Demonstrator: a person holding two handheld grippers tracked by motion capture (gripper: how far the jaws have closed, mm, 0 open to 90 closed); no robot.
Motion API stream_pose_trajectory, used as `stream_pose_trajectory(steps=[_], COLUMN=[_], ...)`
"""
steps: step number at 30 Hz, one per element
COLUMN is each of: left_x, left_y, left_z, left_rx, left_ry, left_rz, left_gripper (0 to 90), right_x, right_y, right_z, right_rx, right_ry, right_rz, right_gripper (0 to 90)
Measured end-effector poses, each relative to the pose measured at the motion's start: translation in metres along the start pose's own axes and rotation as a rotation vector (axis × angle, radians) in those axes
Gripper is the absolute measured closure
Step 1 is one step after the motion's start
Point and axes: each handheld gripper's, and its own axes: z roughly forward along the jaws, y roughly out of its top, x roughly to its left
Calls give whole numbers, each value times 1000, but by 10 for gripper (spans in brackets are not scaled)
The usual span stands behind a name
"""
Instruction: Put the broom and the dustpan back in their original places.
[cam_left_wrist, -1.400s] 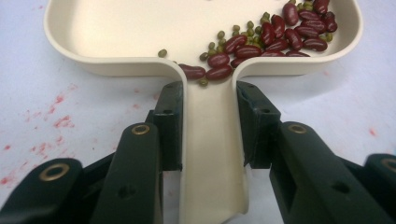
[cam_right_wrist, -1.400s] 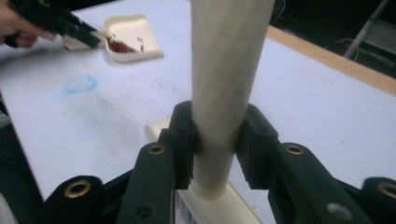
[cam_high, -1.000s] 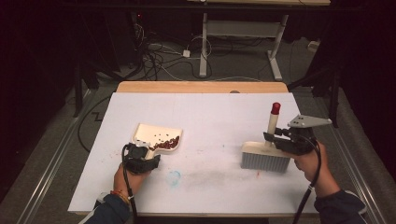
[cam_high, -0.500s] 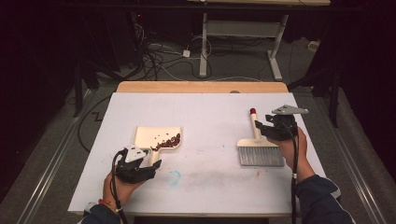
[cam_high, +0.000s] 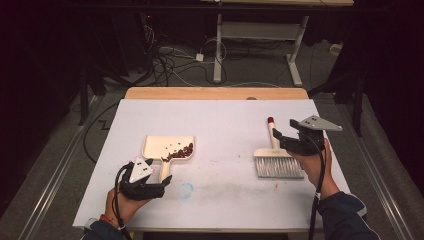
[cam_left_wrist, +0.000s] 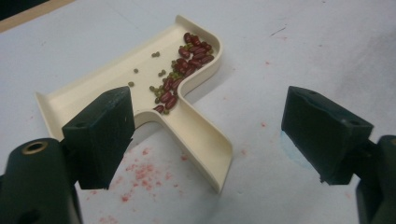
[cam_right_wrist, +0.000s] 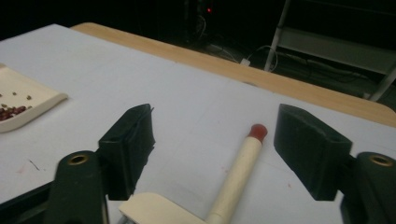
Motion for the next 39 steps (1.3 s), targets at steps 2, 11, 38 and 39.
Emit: stream_pose_trajectory(steps=[2,11,38,39], left_x=[-2,-9,-17,-17], left_y=[-1,0,-2,-2], left_z=[0,-2,2,1], left_rx=[-13,-26,-6,-7], left_ry=[5,13,-16,-19], left_rz=[21,52,114,116], left_gripper=[170,170,174,174], right_x=[1,12,38,39], right_y=[1,5,3,2], right_z=[-4,-17,-36,-37], right_rx=[-17,-81,-117,-118], right_ry=[7,21,46,49], right_rz=[4,-46,-162,-162], right_gripper=[234,191,172,172])
